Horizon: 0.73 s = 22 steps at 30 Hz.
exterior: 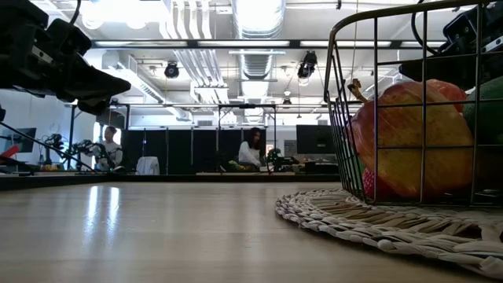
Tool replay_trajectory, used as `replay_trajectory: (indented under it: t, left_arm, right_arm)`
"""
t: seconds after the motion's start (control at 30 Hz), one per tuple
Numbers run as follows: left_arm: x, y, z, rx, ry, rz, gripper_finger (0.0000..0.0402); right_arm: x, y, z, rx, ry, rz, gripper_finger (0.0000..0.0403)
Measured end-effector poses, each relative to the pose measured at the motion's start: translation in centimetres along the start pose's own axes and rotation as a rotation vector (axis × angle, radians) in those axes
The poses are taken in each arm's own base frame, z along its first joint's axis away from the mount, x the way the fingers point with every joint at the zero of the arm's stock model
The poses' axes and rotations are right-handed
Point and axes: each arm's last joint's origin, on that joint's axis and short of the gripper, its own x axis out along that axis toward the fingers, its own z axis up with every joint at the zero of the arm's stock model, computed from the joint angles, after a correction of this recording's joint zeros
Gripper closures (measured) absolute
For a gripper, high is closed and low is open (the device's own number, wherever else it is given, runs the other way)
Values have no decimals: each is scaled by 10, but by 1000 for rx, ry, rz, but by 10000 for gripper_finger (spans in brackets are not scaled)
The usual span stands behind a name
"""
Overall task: Build produce basket
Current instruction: Return to Home Position
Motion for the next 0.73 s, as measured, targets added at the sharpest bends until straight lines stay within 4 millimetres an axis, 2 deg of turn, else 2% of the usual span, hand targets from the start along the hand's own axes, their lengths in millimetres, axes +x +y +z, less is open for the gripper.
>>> replay_trajectory:
  t: [0.73]
  left_arm:
    - [0,0,0,0,3,-7,402]
  right_arm:
    - [0,0,0,0,0,0,394]
